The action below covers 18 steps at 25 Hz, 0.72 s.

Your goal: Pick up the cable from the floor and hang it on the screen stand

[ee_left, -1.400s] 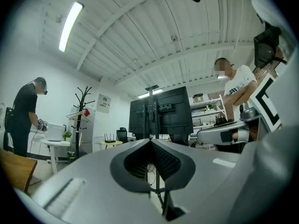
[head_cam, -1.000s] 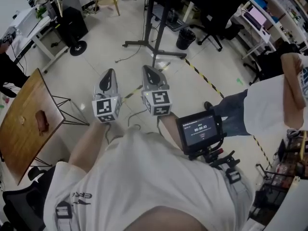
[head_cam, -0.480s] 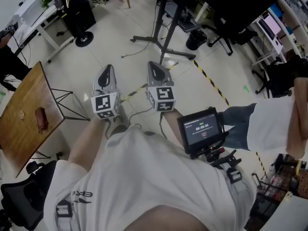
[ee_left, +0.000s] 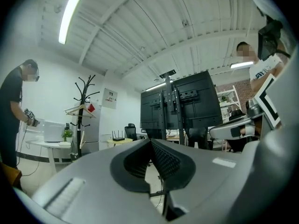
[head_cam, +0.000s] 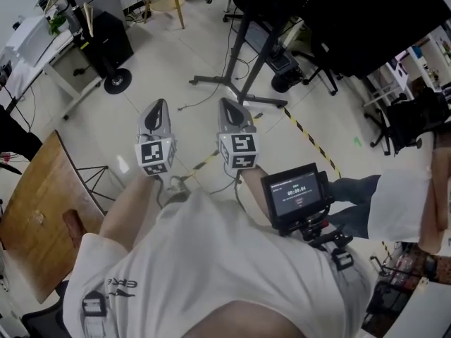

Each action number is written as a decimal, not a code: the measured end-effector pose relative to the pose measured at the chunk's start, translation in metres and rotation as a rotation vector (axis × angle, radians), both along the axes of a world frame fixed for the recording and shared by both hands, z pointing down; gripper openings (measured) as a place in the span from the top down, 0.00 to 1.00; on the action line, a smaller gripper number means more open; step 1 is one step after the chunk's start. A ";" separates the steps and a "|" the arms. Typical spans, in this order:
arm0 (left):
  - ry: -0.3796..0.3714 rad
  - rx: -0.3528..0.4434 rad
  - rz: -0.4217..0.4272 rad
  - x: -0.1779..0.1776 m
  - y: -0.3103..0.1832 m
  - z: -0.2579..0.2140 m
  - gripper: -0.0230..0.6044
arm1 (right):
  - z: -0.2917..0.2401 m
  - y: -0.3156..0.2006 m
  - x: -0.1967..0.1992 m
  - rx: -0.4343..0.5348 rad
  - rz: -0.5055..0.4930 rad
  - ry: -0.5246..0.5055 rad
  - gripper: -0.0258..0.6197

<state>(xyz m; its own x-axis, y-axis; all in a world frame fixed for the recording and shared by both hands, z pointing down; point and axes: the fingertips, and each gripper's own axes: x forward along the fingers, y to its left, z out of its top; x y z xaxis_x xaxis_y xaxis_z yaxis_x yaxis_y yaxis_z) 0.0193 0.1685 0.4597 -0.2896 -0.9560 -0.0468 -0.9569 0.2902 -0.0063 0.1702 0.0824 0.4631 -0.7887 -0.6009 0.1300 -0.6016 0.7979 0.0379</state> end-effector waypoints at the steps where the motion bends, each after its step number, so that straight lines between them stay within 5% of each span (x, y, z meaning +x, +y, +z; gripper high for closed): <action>1: 0.004 -0.003 0.004 -0.017 -0.009 0.000 0.96 | -0.003 -0.009 -0.015 0.001 0.009 0.001 0.94; 11: 0.007 -0.037 0.020 -0.158 -0.091 -0.008 0.96 | -0.008 -0.095 -0.140 -0.015 0.066 0.034 0.94; 18: -0.006 -0.030 0.006 -0.163 -0.111 0.006 0.96 | 0.008 -0.123 -0.139 -0.008 0.075 0.022 0.94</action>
